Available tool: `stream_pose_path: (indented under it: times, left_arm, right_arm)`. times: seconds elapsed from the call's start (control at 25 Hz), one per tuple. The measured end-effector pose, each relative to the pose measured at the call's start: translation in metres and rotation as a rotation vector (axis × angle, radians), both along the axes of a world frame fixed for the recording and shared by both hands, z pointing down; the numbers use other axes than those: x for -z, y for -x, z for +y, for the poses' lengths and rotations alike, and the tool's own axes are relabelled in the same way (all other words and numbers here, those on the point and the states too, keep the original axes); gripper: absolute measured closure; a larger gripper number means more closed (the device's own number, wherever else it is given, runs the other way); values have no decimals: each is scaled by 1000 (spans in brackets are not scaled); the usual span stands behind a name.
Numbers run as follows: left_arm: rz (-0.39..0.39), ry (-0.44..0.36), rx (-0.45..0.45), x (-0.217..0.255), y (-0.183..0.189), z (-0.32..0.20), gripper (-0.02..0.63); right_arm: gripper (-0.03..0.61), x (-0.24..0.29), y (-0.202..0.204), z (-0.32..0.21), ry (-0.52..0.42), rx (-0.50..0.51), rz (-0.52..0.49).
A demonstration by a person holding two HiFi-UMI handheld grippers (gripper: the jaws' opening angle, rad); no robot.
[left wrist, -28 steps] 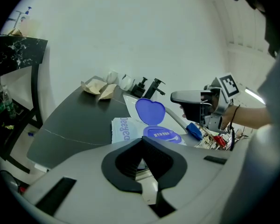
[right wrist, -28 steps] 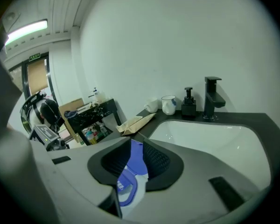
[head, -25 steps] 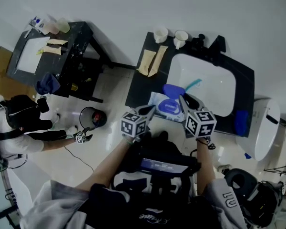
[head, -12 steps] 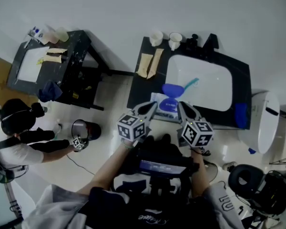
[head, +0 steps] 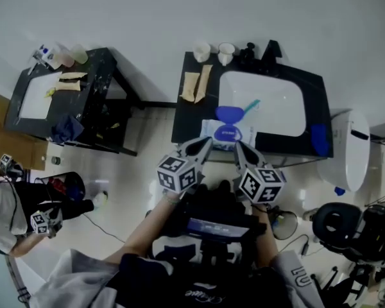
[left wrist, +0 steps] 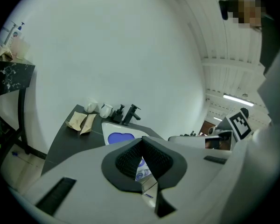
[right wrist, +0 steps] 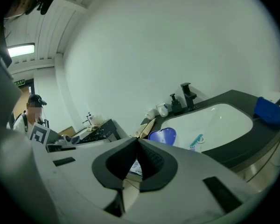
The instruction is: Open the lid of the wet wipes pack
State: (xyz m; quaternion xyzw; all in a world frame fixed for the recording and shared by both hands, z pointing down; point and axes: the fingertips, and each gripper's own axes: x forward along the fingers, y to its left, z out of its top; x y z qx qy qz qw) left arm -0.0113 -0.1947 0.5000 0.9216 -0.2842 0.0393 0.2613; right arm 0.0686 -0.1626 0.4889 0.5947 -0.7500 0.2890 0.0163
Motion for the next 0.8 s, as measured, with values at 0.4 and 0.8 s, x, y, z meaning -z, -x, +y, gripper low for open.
stream_pose_path:
  times: [0.4, 0.8]
  left_arm:
    - [18, -27, 17, 16, 7, 30, 607]
    - [28, -22, 105, 23, -16, 100, 607]
  right_arm:
    - [571, 9, 14, 27, -11, 33, -22]
    - [571, 14, -5, 101, -3, 100, -44]
